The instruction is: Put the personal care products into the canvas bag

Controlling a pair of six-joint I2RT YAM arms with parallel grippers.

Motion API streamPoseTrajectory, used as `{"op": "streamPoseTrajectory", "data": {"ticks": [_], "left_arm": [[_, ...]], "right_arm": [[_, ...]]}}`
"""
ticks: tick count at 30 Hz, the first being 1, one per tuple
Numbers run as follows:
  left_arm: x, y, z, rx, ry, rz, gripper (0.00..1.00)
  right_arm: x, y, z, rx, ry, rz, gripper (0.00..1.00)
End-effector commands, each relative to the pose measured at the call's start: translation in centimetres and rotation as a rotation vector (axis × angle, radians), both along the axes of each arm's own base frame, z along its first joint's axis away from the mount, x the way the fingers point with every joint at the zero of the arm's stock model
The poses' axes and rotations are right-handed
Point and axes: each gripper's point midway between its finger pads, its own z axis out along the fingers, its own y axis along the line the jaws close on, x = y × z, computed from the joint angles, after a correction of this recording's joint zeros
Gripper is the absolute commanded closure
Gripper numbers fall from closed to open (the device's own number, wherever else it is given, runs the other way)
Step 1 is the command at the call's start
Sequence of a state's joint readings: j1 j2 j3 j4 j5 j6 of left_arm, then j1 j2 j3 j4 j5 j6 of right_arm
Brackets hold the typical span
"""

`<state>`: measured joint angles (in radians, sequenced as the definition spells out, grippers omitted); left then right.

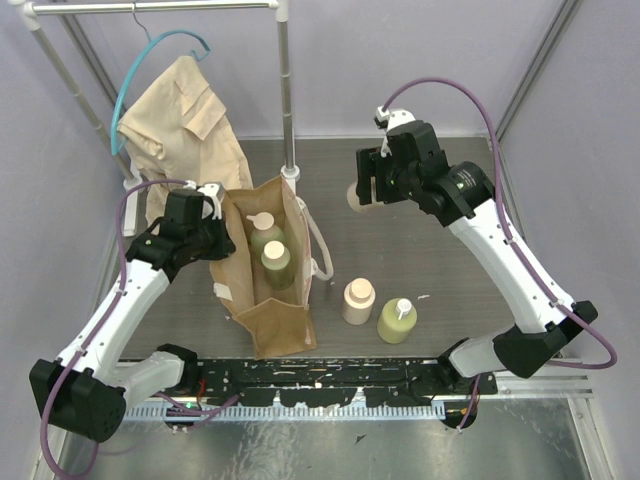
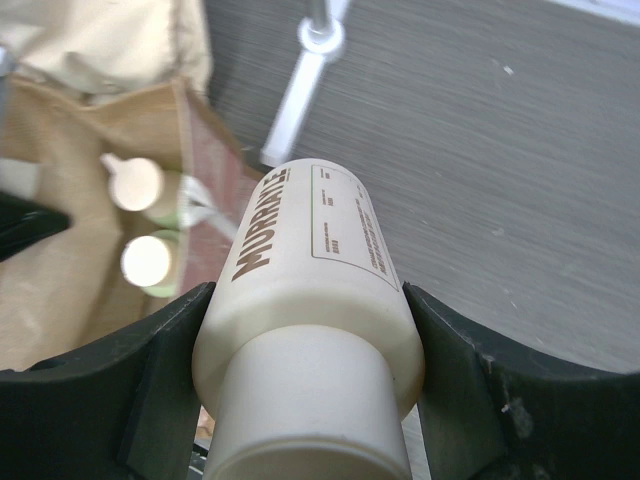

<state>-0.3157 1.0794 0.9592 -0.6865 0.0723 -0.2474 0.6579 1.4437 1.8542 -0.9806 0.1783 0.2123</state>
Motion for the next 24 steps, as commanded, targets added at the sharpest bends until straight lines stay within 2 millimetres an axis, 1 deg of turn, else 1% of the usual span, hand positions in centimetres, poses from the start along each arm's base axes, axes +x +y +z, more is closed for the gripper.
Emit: {"op": "streamPoseTrajectory", "data": {"ticks": [1, 5, 7, 9, 11, 15, 19, 20, 24], "left_arm": [[0.1, 0.1, -0.9, 0.014, 0.026, -0.008, 1.00], [0.1, 0.0, -0.9, 0.010, 0.022, -0.007, 1.00], [0.1, 0.0, -0.8, 0.009, 0.020, -0.007, 1.00], [0.1, 0.1, -0.8, 0.009, 0.020, -0.005, 1.00], [0.1, 0.1, -0.8, 0.010, 0.018, -0.006, 1.00], [0.1, 0.0, -0.8, 0.009, 0.019, -0.008, 1.00], [0.0, 0.0, -0.7, 0.007, 0.016, -0.010, 1.00], [0.0, 0.0, -0.7, 0.007, 0.013, -0.009, 1.00], [0.1, 0.0, -0.7, 0.004, 0.014, -0.011, 1.00]], "right_arm": [[-1.5, 4.8, 5.8, 0.071, -0.132, 0.137, 0.99], [-3.5, 8.7, 6.9, 0.080, -0.145, 0.229, 0.99], [-4.4, 10.3, 6.9, 0.087, -0.142, 0.268, 0.99], [-5.3, 11.7, 6.2, 0.082, -0.124, 0.299, 0.99], [-5.4, 12.2, 5.3, 0.064, -0.111, 0.285, 0.99], [-7.0, 13.6, 2.8, 0.046, -0.045, 0.323, 0.99], [-8.3, 13.8, 0.5, 0.022, 0.013, 0.331, 0.99], [-8.9, 14.2, -0.2, 0.026, 0.040, 0.358, 0.99], [-9.4, 14.8, -2.9, 0.010, 0.098, 0.375, 0.99]]}}
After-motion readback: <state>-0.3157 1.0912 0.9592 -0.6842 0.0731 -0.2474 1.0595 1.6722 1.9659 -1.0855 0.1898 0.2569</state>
